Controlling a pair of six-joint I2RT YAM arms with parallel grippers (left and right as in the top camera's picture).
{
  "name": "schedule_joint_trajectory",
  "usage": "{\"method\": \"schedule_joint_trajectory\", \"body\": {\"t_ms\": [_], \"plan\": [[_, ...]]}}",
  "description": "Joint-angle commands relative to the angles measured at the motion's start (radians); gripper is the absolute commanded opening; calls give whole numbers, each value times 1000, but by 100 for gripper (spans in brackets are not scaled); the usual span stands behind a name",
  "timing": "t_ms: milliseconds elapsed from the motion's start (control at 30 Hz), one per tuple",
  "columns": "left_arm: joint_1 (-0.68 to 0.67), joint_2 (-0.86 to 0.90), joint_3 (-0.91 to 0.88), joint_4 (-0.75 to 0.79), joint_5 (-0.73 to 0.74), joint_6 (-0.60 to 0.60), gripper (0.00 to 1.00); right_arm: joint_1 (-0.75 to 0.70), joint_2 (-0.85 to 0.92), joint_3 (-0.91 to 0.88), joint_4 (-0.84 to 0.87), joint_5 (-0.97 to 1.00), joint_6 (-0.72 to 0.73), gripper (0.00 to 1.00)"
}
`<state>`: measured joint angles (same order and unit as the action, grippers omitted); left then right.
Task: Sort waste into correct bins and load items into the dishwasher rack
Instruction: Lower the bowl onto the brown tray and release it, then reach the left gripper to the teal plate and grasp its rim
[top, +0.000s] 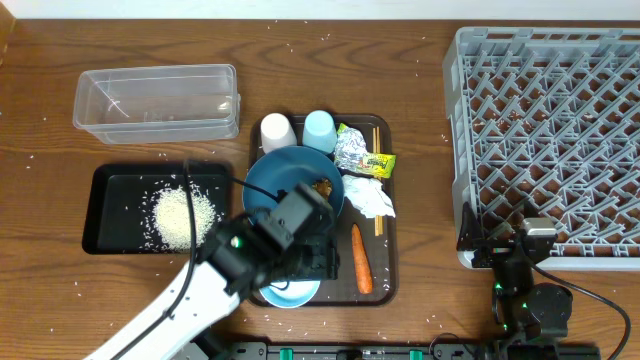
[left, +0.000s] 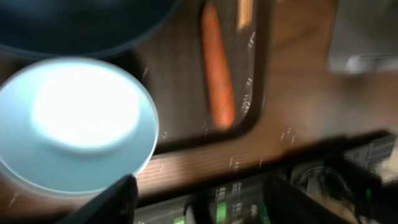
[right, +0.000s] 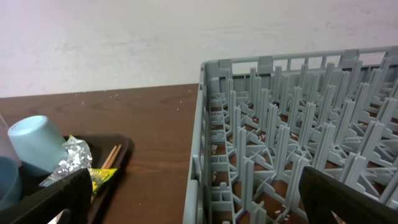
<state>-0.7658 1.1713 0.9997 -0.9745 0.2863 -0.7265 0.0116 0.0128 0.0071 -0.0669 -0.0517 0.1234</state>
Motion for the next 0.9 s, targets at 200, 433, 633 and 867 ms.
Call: {"method": "schedule_joint_trajectory", "body": {"t_ms": [200,433,633,867], "plan": [[48,245,227,-146,-129,170,77,6,0,-2,-4,-1,-5,99],[48,377,229,39,-212,241,80,6,0,-2,-4,-1,-5,99],[48,492,229,170,-223,264,80,6,0,-2,-4,-1,-5,99],[47,585,229,239,-287,309,80,6,0,-2,-4,-1,-5,99]]}}
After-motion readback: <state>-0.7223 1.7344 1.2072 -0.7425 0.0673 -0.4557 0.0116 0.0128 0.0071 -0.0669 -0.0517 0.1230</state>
